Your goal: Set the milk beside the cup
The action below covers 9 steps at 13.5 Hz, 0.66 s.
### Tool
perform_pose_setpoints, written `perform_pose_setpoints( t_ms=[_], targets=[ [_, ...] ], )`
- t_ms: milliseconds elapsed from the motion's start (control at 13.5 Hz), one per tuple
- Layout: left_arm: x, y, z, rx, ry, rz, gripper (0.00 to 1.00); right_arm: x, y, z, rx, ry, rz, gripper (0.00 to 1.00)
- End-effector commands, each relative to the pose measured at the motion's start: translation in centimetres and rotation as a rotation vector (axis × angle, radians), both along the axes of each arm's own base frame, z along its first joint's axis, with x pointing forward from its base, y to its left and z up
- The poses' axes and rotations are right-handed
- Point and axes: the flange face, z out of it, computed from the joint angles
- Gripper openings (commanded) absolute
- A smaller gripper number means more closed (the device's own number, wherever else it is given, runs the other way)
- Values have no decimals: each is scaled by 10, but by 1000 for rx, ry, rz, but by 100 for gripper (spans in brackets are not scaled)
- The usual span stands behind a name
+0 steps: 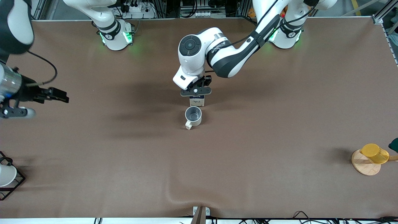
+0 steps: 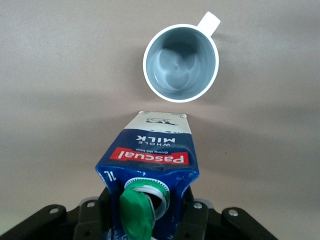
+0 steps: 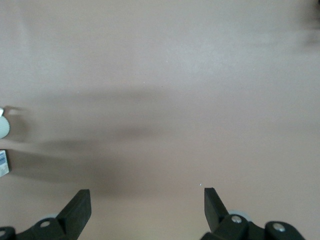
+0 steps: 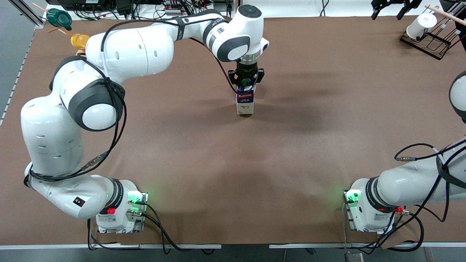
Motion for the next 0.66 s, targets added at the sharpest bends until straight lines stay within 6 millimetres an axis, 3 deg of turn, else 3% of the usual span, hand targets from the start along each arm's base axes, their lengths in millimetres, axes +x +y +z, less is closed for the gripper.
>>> perform_pose_setpoints(
  t_ms=[0,148,443,591],
  targets=[
    [2,-9,-1,12,-53,24,53,-16,-12,18,-12,-15,58,100],
    [5,-11,-4,-6,-59,27,53,-26,-16,35,-9,-36,54,100],
    [6,-14,-12,-16,-66,27,53,-39,-31,36,1,29,30,100],
    [7,-13,-15,-12,-63,30,69,-45,-34,45,3,27,32,100]
  ],
)
